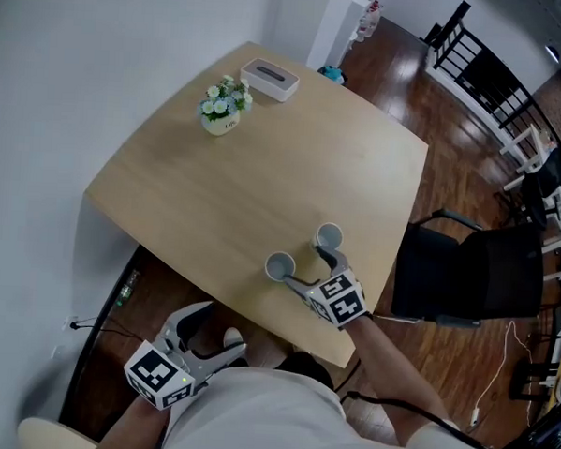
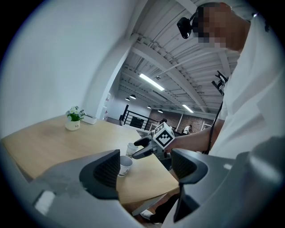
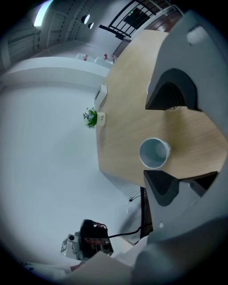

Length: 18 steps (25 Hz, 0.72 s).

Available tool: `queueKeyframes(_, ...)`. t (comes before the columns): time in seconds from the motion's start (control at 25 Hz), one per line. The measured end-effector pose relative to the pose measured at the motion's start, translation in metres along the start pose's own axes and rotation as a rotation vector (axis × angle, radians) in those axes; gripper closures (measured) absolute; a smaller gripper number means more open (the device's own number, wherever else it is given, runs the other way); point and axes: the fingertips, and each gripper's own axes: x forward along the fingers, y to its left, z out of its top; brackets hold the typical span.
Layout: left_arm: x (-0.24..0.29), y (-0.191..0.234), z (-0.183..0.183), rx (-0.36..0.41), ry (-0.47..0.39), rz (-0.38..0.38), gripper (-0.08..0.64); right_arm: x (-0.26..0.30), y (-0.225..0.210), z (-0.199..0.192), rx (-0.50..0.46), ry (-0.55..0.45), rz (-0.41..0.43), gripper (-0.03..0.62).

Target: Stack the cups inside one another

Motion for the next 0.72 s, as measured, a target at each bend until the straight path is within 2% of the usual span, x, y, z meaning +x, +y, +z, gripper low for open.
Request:
queueKeyframes(0.16, -0.012, 0.0, -0.005, 0.014, 0.003, 0.01, 0.186, 0.033, 0.024, -0.01, -0.024, 0.05, 0.034, 0.163)
queueKeyframes(0.44, -0.039, 0.007, -0.017, -0.006, 0.005, 0.072, 0.186, 0.07, 0.03, -0.025, -0.033, 0.112, 0.029, 0.161)
queueKeyframes(0.48, -0.041, 0.007, -0.019, -0.009, 0.004, 0.076, 0.186, 0.07, 0.027, -0.025, -0.029, 0.112, 0.02, 0.174)
queueKeyframes(0.52, -0.043, 0.008, -0.019, -0.013, 0.005, 0.082, 0.186, 0.069, 0.026, -0.023, -0.025, 0.105, 0.01, 0.218)
queueKeyframes(0.72, -0.043, 0.01, -0.018, -0.017, -0.013, 0.077, 0.186, 0.035, 0.024, 0.008, -0.028, 0.039, -0.009, 0.22)
